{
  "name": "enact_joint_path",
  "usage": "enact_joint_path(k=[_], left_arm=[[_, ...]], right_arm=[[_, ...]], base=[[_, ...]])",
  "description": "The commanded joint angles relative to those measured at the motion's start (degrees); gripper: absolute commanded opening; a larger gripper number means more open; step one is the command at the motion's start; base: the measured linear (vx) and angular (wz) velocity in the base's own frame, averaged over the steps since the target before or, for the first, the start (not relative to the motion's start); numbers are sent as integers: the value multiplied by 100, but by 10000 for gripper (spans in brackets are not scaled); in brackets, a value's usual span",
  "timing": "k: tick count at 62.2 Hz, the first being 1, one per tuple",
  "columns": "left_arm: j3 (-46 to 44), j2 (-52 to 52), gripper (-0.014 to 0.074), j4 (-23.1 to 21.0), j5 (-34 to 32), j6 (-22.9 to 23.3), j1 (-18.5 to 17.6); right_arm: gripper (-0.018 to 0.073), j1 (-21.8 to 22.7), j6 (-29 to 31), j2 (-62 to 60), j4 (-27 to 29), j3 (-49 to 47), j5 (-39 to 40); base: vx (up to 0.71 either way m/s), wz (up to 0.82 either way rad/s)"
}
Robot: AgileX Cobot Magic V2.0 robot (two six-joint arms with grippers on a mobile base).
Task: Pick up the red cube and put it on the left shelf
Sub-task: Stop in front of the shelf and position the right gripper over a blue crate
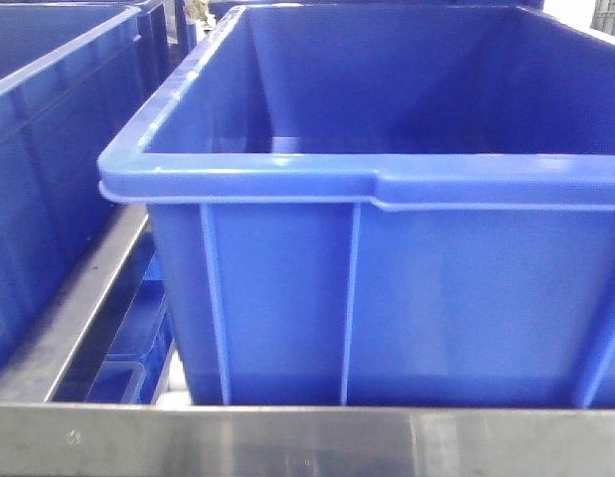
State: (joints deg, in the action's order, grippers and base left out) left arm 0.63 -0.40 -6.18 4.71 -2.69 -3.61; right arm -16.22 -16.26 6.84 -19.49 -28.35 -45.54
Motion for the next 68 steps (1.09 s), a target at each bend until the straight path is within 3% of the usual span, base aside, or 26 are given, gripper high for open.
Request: enact_joint_path(k=[1,68], left_arm=[[136,-91,102,-27,-518,42,1],[136,-91,102,-27,-518,42,1]], right_arm=[[111,19,38,97,-144,-148,465],[111,19,38,97,-144,-148,485]], base=[[10,-24],[1,2]])
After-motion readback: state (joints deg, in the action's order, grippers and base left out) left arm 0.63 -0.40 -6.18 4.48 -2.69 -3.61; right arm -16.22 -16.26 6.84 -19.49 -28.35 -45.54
